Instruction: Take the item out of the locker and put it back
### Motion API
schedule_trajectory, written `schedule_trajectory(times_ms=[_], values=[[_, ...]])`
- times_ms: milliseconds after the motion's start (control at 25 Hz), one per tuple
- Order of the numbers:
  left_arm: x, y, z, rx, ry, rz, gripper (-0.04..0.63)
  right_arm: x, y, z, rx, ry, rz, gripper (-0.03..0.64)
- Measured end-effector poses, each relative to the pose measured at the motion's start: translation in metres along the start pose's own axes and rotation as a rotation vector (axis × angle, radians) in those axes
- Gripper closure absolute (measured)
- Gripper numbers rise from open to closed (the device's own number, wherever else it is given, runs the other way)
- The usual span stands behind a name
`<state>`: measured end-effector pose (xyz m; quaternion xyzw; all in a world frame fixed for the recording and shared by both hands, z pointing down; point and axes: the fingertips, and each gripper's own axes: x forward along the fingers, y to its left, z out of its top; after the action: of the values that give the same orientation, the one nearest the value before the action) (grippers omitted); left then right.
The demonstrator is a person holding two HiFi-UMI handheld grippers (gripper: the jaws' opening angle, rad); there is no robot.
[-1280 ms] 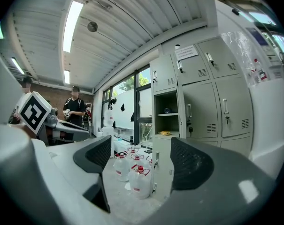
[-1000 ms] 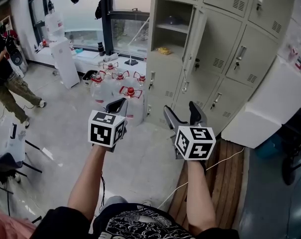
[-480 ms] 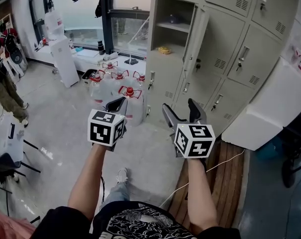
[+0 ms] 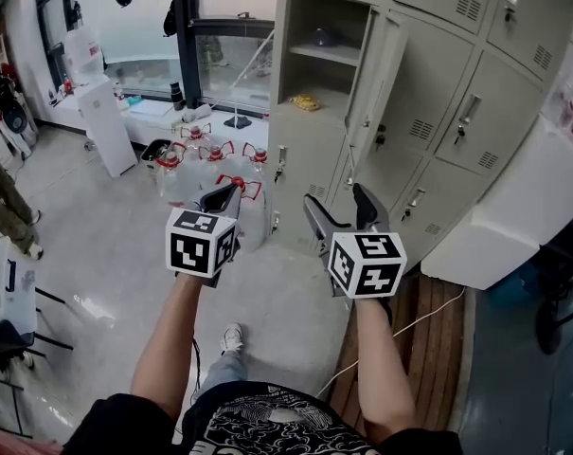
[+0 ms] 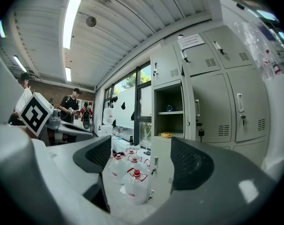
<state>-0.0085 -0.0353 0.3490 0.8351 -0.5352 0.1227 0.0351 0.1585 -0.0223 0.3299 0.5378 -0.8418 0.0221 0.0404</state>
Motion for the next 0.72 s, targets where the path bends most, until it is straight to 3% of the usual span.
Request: schedule_trajectory(times_ms=[720], values=[[0.126,0.113,0.019,-0.008,0.042,-0.109,0.594,0.156,-0.014,0.019,0.001,0.062,-0.083,0.213]])
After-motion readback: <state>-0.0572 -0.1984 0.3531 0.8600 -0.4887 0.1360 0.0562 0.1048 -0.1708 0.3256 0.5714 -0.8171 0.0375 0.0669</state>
